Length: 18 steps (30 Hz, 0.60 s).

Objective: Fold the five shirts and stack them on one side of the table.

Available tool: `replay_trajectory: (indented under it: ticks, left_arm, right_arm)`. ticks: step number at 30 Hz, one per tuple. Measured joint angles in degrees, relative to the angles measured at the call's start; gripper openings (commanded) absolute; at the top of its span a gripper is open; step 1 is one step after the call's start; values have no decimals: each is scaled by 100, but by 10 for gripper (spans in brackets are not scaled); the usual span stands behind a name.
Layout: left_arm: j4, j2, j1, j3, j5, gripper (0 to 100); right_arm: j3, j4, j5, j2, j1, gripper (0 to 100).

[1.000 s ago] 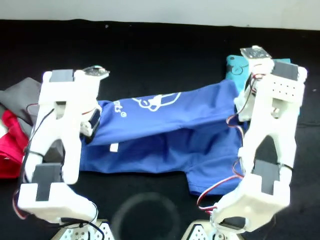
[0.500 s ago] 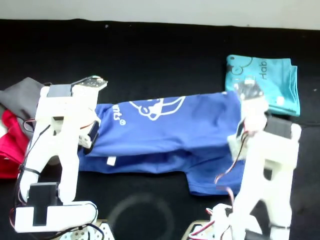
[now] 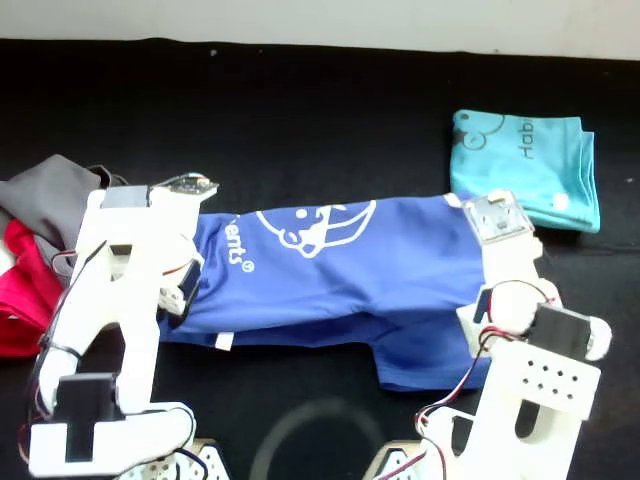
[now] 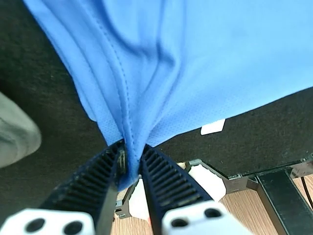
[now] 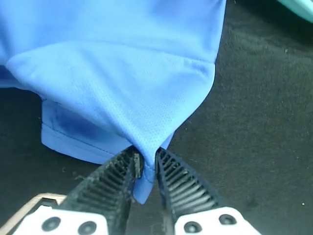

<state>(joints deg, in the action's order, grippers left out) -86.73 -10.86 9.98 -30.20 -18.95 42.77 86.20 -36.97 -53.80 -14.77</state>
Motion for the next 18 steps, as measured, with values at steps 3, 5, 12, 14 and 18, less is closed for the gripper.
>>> replay_trajectory:
  ticks: [3,5,12,14,18]
  left_arm:
    - [0,-220,0,-202,0,9]
    - [26,-273,0,-369,0,9]
    - [782,-281,0,-862,0,9]
    - [914,-281,0,-870,0,10]
    - [993,-281,0,-870,0,51]
  right_arm:
    - [229,0,-264,-18,-229,5]
    - [466,0,-448,-18,-308,5]
    - [1327,-404,-677,-88,-343,5]
    - [1442,-527,-677,-88,-343,9]
    - [1451,-598,-677,-88,-343,63]
